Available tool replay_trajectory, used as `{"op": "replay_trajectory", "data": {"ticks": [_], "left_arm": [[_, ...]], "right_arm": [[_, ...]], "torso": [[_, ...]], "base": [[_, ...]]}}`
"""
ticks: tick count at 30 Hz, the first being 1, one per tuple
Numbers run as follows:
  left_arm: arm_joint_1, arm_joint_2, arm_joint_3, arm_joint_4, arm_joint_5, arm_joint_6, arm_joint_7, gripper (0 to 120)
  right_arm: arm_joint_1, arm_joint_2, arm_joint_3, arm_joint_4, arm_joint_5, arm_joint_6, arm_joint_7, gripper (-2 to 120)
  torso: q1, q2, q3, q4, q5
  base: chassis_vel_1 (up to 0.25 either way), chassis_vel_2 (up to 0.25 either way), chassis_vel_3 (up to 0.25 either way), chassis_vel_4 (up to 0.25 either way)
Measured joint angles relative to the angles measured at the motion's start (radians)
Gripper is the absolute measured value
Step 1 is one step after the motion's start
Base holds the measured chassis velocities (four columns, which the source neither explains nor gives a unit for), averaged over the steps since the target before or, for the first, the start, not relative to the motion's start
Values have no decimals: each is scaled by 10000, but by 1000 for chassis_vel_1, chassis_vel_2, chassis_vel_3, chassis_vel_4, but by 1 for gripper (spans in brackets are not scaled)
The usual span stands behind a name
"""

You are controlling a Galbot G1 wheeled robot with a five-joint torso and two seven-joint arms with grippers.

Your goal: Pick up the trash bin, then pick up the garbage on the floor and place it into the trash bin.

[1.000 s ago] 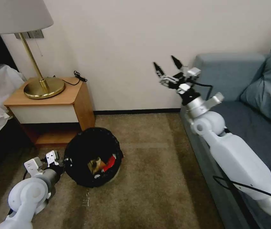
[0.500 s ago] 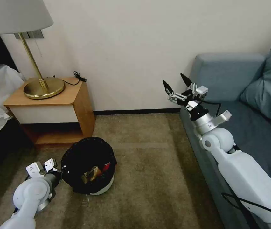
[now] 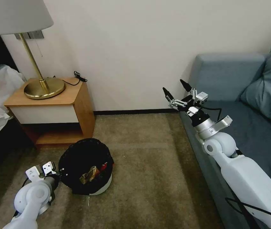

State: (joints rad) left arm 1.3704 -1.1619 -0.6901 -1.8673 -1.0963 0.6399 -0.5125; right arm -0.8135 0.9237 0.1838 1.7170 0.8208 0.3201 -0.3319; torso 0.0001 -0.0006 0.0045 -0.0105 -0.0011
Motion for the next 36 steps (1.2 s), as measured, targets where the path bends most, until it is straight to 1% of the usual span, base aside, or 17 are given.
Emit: {"op": "replay_trajectory", "data": {"ticks": [3,5,6,7,16,19,22,23,24,25,28,29,31,32,33,34,36], "left_arm": [[-9,11,-16,-61,68,-55,119,30],[-1,52,-85,-245,137,-122,155,41],[-1,52,-85,-245,137,-122,155,41],[27,70,-119,-354,132,-131,152,50],[347,153,-377,-868,490,-100,214,79],[673,234,-629,-1243,2089,-633,1194,94],[772,238,-727,-1349,2704,-1036,1589,98],[1009,229,-930,-1686,3975,-1986,2562,100],[1125,195,-1036,-1871,4525,-2474,3107,100],[1125,195,-1036,-1871,4525,-2474,3107,100],[1301,-65,-1174,-2065,6362,-4597,4820,100],[1301,-65,-1174,-2065,6362,-4597,4820,100],[1176,-279,-1066,-2008,7586,-5930,5247,100],[1176,-279,-1066,-2008,7586,-5930,5247,100],[1060,-399,-954,-1971,7933,-6521,5238,100],[1060,-399,-954,-1971,7933,-6521,5238,100],[636,-741,-792,-1637,8687,-7732,4907,100]], "right_arm": [[-60,-3,12,-12,-21,11,-42,100],[-139,-12,9,2,-41,16,-105,100],[-139,-12,9,2,-41,16,-105,100],[-141,-29,6,23,-44,17,-135,100],[-167,-60,32,28,-13,13,-287,100],[-314,-60,232,158,2,-8,-294,100],[-383,-52,309,218,3,-24,-245,100],[-554,14,516,351,-69,-110,51,100],[-661,77,646,438,-170,-204,351,100],[-661,77,646,438,-170,-204,351,100],[-1166,331,1230,874,-442,-790,1476,100],[-1166,331,1230,874,-442,-790,1476,100],[-1563,465,1607,1183,-737,-1065,2004,100],[-1563,465,1607,1183,-737,-1065,2004,100],[-1784,485,1780,1411,-847,-1220,2267,100],[-1784,485,1780,1411,-847,-1220,2267,100],[-2371,496,2019,1826,-1099,-1529,2865,100]], "torso": [[0,0,1,-1,-3],[0,0,1,0,0],[0,0,1,0,0],[0,0,1,0,-1],[-1,0,0,2,0],[-1,0,0,1,0],[0,0,0,3,-1],[0,0,0,2,0],[0,0,0,2,1],[0,0,0,2,1],[-1,1,-1,1,0],[-1,1,-1,1,0],[0,0,-1,1,3],[0,0,-1,1,3],[0,1,-1,0,2],[0,1,-1,0,2],[-1,1,-1,-1,0]], "base": [[0,0,0,0],[0,0,0,0],[0,0,0,0],[0,0,0,0],[0,0,0,0],[0,0,0,0],[0,0,0,0],[0,0,0,0],[0,0,0,0],[0,0,0,0],[0,0,0,0],[0,0,0,0],[0,0,0,0],[0,0,0,0],[0,0,0,0],[0,0,0,0],[0,0,0,0]]}}
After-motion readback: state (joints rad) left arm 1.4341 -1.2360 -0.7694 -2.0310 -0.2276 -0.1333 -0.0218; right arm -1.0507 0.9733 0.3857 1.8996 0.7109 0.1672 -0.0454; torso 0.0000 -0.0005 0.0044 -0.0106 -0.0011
